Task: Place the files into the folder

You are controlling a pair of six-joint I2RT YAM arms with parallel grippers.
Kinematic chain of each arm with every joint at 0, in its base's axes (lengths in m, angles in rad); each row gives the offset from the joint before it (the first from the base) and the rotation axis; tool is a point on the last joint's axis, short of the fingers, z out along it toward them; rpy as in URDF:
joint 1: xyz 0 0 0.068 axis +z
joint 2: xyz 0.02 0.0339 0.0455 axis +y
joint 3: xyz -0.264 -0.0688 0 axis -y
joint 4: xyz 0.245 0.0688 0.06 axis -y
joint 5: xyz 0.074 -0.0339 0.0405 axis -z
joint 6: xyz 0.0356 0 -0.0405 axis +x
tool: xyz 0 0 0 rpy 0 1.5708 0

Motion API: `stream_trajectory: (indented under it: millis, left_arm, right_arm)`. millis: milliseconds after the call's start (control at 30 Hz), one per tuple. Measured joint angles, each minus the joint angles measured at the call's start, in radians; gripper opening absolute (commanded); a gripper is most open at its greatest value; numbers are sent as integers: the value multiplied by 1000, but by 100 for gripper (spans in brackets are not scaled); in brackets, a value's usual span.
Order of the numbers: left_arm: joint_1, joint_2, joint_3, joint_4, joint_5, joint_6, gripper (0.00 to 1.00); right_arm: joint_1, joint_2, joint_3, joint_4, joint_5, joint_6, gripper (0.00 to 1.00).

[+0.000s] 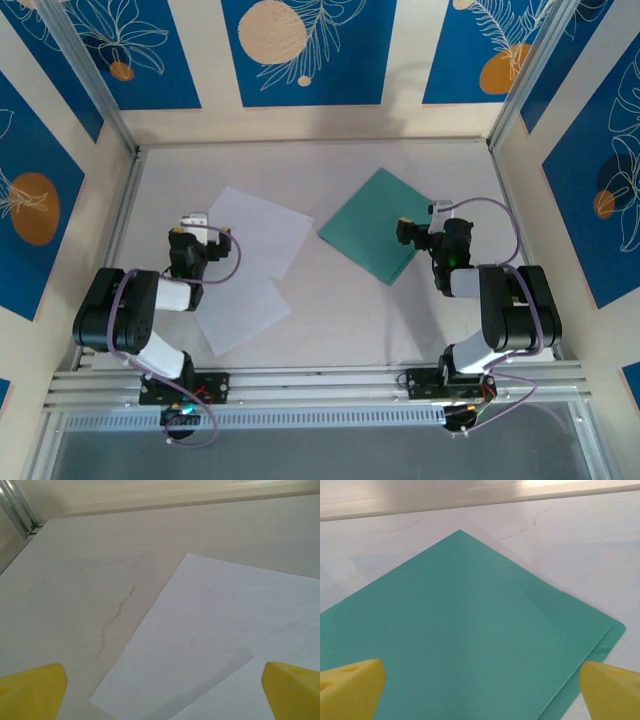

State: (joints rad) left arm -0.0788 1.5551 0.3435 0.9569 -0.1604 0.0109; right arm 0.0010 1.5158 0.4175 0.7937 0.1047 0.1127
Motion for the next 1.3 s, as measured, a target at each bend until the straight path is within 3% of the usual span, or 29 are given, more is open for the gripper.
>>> stream_trajectory:
  millis: [833, 1133, 1300]
  left_arm:
    - [0, 0, 0, 1, 5, 0, 100]
    - [0, -1, -51, 83, 7, 4, 100]
    - [0, -82, -48, 23, 6, 4, 100]
  right_arm:
    - [0, 0, 0, 0, 0, 0, 99]
    - [0, 0, 0, 0, 0, 0, 99]
    - [-17, -33, 6, -72, -1, 20, 99]
